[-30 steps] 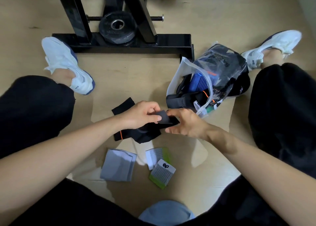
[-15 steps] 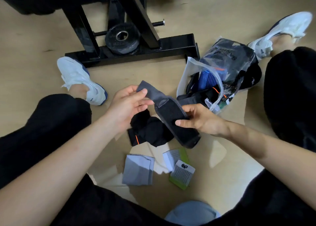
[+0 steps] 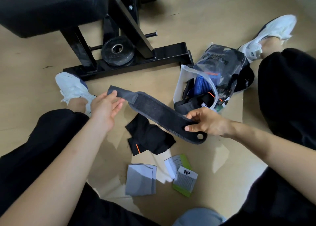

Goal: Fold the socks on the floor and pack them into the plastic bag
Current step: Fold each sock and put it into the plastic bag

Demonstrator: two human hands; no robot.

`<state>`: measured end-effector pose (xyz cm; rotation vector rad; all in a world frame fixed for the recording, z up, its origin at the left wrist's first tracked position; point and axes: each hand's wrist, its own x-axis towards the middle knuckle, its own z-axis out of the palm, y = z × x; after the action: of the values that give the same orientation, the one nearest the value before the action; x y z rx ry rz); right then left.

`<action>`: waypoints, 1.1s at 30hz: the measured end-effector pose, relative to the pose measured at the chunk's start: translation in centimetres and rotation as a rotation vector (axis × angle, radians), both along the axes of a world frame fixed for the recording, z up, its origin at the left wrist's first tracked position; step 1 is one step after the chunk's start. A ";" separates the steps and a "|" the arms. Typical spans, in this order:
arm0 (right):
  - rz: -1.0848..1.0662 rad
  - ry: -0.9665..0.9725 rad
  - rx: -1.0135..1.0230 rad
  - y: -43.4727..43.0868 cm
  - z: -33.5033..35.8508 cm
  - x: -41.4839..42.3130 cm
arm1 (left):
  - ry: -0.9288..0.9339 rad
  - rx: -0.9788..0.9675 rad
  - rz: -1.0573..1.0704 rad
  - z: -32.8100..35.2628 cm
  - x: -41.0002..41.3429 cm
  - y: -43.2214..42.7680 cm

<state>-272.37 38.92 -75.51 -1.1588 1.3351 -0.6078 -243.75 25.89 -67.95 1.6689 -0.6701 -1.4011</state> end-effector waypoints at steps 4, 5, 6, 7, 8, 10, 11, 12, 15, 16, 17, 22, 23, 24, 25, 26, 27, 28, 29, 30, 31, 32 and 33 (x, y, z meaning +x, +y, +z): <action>0.026 0.032 0.074 -0.3 0.8 -0.9 | -0.054 -0.019 0.063 -0.9 0.9 -0.9; 0.043 0.056 0.089 -0.3 1.1 -1.1 | -0.060 -0.019 0.072 -1.1 1.0 -1.0; 0.062 0.086 0.099 -0.3 1.4 -1.4 | -0.067 -0.014 0.085 -1.3 1.1 -1.1; 0.076 0.112 0.105 -0.4 1.7 -1.6 | -0.075 -0.006 0.102 -1.6 1.4 -1.2; 0.076 0.130 0.107 -0.4 2.0 -1.7 | -0.082 0.002 0.123 -1.8 1.7 -1.3; 0.045 0.163 0.092 -0.5 2.6 -1.9 | -0.092 0.014 0.150 -2.2 2.4 -1.5; 0.018 0.186 0.069 -0.5 2.9 -2.0 | -0.104 0.017 0.154 -2.4 2.7 -1.6; -0.014 0.210 0.039 -0.6 3.2 -2.1 | -0.115 0.020 0.157 -2.5 2.9 -1.6; -0.104 0.278 -0.074 -0.7 3.8 -2.5 | -0.126 0.027 0.157 -2.8 2.6 -1.3; -0.132 0.301 -0.109 -0.8 3.9 -2.7 | -0.128 0.020 0.145 -2.7 2.3 -1.1; -0.159 0.317 -0.140 -0.9 4.1 -2.8 | -0.134 0.005 0.125 -2.7 1.9 -1.0; -0.245 0.289 -0.212 -1.0 4.4 -2.5 | -0.187 -0.090 -0.084 -1.4 -0.8 0.5; -0.265 0.264 -0.216 -0.9 4.5 -2.3 | -0.204 -0.104 -0.145 -1.2 -1.3 0.8; -0.285 0.242 -0.220 -0.9 4.6 -2.2 | -0.209 -0.115 -0.210 -0.8 -1.9 1.2; -0.308 0.212 -0.220 -0.9 4.7 -2.1 | -0.211 -0.125 -0.276 -0.7 -2.4 1.7; -0.339 0.167 -0.211 -0.9 4.9 -1.9 | -0.209 -0.134 -0.339 -0.4 -3.0 2.3; -0.374 0.108 -0.197 -0.9 5.0 -1.7 | -0.212 -0.144 -0.391 -0.2 -3.6 2.9; -0.408 0.050 -0.183 -0.9 5.2 -1.5 | -0.214 -0.153 -0.435 0.1 -4.2 3.7; -0.440 -0.003 -0.164 -0.9 5.3 -1.3 | -0.218 -0.165 -0.470 0.4 -4.7 4.3; -0.466 -0.051 -0.143 -0.9 5.4 -1.0 | -0.217 -0.175 -0.494 0.7 -5.3 5.0; -0.487 -0.105 -0.117 -0.8 5.5 -0.7 | -0.213 -0.184 -0.509 0.9 -5.8 5.6; -0.505 -0.160 -0.089 -0.8 5.6 -0.4 | -0.203 -0.188 -0.519 1.1 -6.3 6.1; -0.517 -0.211 -0.060 -0.7 5.7 -0.1 | -0.193 -0.189 -0.526 1.1 -6.7 6.5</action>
<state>-272.48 38.20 -69.83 -0.7646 1.4432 -1.1166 -250.47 32.39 -66.84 1.5491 -1.3851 -1.4783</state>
